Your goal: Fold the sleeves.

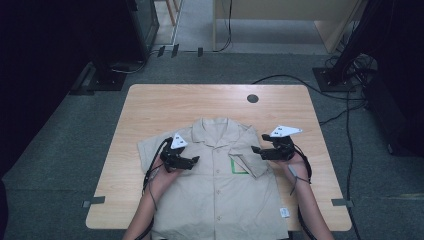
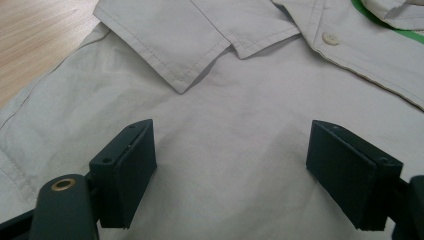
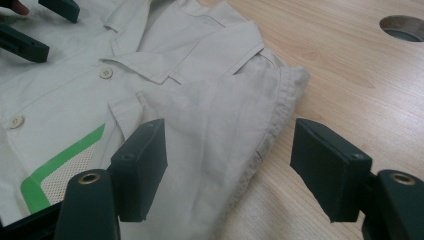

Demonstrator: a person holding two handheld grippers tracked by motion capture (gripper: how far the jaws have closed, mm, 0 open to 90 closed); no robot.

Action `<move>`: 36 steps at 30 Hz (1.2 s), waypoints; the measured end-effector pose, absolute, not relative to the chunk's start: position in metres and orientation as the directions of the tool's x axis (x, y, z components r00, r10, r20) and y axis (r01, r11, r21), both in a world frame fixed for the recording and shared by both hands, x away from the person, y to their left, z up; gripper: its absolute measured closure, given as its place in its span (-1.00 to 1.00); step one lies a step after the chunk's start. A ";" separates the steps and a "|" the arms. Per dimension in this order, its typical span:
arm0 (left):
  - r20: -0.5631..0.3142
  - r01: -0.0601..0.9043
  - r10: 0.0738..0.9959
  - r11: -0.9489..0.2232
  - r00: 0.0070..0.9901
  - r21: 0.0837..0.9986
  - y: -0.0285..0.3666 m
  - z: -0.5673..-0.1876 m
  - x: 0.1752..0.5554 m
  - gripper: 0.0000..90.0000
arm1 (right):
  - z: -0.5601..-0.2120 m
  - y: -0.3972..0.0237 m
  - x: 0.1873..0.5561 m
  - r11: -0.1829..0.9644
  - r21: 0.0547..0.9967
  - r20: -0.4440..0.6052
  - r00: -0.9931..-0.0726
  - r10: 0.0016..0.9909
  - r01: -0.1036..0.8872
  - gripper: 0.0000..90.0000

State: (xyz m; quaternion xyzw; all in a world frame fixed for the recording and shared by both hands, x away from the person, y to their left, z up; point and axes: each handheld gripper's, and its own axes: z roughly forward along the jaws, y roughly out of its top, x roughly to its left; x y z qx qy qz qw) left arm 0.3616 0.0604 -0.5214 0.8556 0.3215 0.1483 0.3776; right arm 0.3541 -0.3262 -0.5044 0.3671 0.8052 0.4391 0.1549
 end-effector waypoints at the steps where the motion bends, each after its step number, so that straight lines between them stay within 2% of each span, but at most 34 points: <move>1: 0.011 0.438 0.662 -0.508 0.749 0.742 0.060 -0.521 0.362 -0.55 | -0.505 -0.327 0.354 0.345 0.820 0.073 -0.681 0.728 0.457 -0.33; 36: 0.010 0.439 0.663 -0.508 0.749 0.741 0.060 -0.521 0.362 -0.55 | -0.508 -0.351 0.350 0.321 0.822 0.092 -0.667 0.740 0.470 -0.42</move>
